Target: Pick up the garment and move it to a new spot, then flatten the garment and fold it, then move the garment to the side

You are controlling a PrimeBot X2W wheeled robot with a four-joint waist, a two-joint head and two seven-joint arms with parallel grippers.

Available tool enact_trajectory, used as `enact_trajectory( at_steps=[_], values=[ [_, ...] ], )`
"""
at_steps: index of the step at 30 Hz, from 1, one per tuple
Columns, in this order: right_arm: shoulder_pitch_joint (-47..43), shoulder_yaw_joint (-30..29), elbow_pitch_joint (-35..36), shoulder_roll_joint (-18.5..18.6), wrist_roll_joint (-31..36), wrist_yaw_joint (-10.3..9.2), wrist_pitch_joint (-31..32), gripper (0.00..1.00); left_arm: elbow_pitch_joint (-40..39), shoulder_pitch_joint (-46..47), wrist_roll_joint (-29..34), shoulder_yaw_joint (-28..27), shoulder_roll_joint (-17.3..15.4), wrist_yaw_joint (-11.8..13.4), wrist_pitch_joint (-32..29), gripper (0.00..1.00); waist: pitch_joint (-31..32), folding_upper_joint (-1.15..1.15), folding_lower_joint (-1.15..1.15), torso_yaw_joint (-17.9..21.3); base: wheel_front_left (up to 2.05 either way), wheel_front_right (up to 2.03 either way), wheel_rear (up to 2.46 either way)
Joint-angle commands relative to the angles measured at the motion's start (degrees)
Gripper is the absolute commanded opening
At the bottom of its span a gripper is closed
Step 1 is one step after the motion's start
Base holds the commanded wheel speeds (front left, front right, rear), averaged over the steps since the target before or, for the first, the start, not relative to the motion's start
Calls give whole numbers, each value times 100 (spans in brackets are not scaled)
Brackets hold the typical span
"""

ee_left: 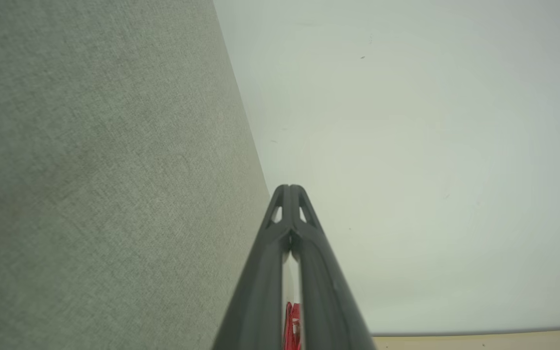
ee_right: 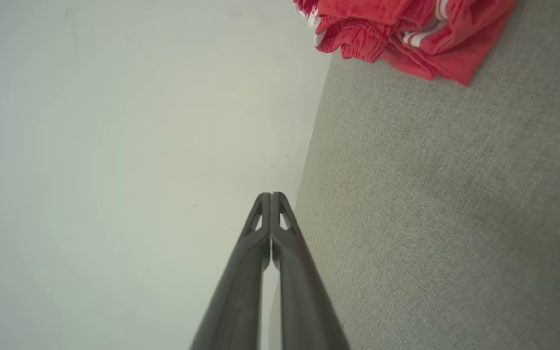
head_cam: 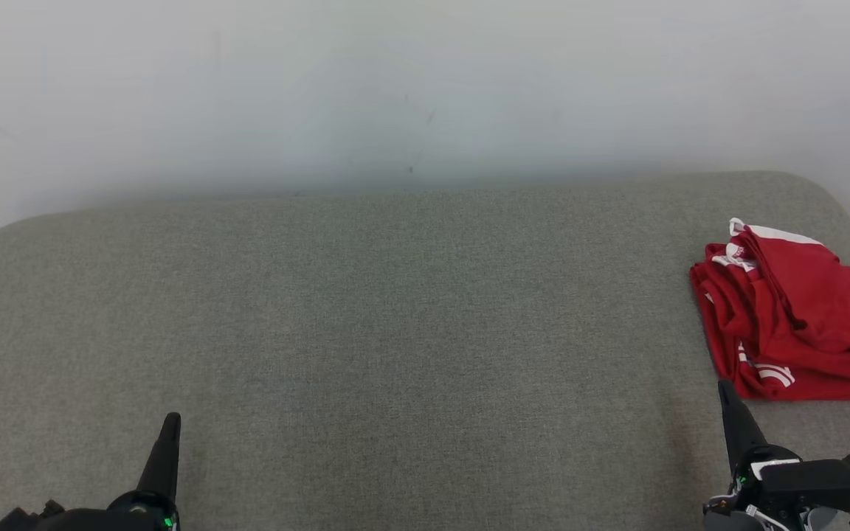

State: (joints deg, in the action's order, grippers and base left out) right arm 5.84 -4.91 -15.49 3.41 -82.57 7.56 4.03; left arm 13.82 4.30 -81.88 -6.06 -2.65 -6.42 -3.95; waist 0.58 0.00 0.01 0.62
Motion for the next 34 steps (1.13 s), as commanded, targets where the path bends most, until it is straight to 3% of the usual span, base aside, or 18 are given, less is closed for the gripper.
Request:
enact_trajectory(
  at_steps=[1, 25, 34],
  values=[
    [60, -28, 56, -14, -95, -11, 29, 0, -13, 95, -121, -18, -29, -25, -19, 0, -3, 0, 0, -3, 0, 0, 0],
    [56, -183, 165, -65, -1006, -13, 268, 0, 33, 237, -1074, -56, -36, -119, -276, 0, -75, 0, -1, -61, 0, 0, 0],
    [55, -180, 158, -63, -987, -13, 271, 0, 33, 229, -1068, -56, -36, -116, -276, 0, -76, 0, -1, -62, 0, 0, 0]
  ],
)
